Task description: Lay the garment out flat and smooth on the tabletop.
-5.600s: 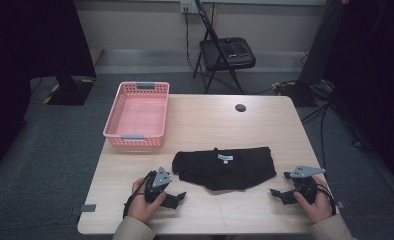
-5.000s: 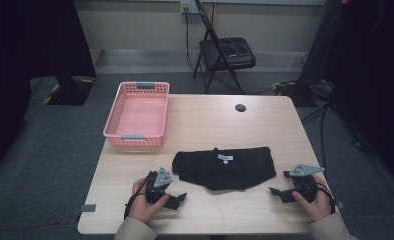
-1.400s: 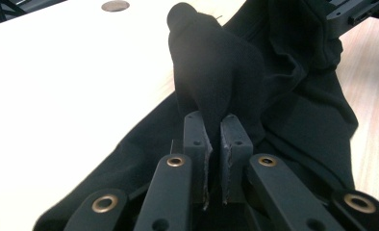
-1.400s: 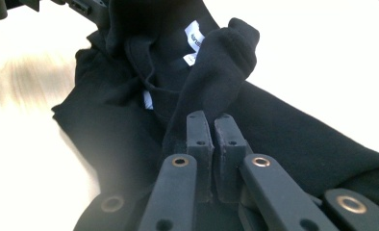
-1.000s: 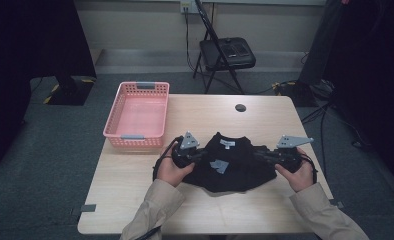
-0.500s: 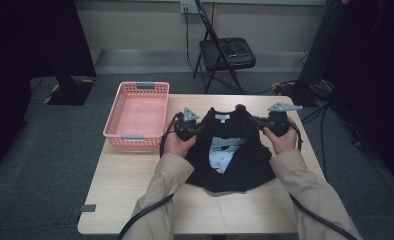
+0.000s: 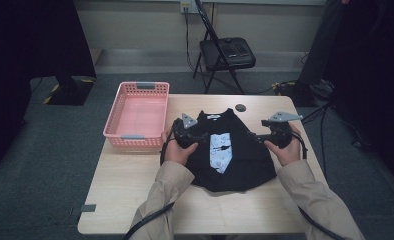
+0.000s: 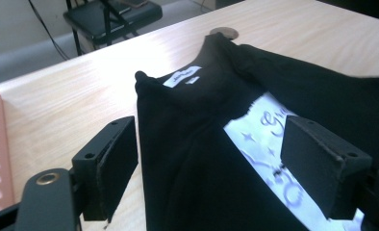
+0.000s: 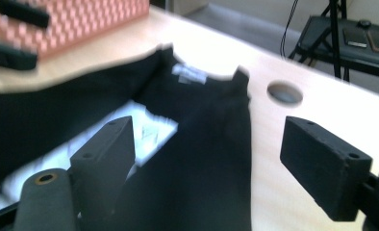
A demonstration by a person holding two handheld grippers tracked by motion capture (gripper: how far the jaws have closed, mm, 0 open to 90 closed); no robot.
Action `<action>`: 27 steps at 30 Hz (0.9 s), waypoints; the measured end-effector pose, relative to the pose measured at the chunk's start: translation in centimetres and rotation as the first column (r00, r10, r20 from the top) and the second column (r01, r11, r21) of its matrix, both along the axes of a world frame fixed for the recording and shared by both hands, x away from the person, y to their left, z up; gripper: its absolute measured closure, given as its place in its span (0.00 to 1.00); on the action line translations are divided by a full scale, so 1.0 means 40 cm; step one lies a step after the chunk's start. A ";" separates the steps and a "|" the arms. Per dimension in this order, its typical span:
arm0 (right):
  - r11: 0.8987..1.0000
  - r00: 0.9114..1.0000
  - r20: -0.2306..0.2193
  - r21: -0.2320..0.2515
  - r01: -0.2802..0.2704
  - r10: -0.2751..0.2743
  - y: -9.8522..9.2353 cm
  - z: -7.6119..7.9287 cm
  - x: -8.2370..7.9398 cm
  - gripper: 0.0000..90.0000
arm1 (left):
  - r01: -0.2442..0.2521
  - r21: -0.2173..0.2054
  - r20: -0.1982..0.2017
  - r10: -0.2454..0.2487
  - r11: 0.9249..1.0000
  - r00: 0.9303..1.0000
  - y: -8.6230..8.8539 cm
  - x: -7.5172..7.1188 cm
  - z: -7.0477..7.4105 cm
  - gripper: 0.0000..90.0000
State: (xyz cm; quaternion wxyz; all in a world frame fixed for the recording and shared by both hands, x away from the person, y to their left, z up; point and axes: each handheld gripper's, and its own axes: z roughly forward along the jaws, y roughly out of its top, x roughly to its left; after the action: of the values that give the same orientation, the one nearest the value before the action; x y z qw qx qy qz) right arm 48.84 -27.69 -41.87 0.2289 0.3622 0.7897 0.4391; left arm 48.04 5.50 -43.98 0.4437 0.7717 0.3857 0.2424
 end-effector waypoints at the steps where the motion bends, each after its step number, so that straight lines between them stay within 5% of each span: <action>1: 1.000 1.000 -0.006 -0.002 -0.005 0.005 -0.004 -0.008 -0.012 0.20 | 0.004 -0.004 -0.002 -0.004 1.000 1.000 0.001 -0.011 -0.001 0.22; 12: 0.996 0.999 -0.021 -0.075 -0.043 0.041 -0.038 -0.060 -0.113 0.15 | 0.080 -0.040 -0.011 -0.080 0.996 0.997 0.019 -0.103 -0.024 0.18; 19: 0.995 0.996 -0.054 -0.064 -0.075 0.071 -0.067 -0.111 -0.185 0.14 | 0.129 -0.041 -0.016 -0.130 0.991 0.991 0.051 -0.168 -0.060 0.18; 27: 0.994 0.995 -0.080 -0.091 -0.066 0.059 -0.091 -0.140 -0.218 0.14 | 0.160 -0.036 -0.038 -0.161 0.986 0.986 0.104 -0.210 -0.114 0.18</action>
State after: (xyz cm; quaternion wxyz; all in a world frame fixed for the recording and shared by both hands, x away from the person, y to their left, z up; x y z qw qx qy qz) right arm 40.13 -31.34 -47.46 0.2010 0.3429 0.8286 0.3942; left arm 39.64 9.64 -48.56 0.4663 0.7978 0.3351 0.1838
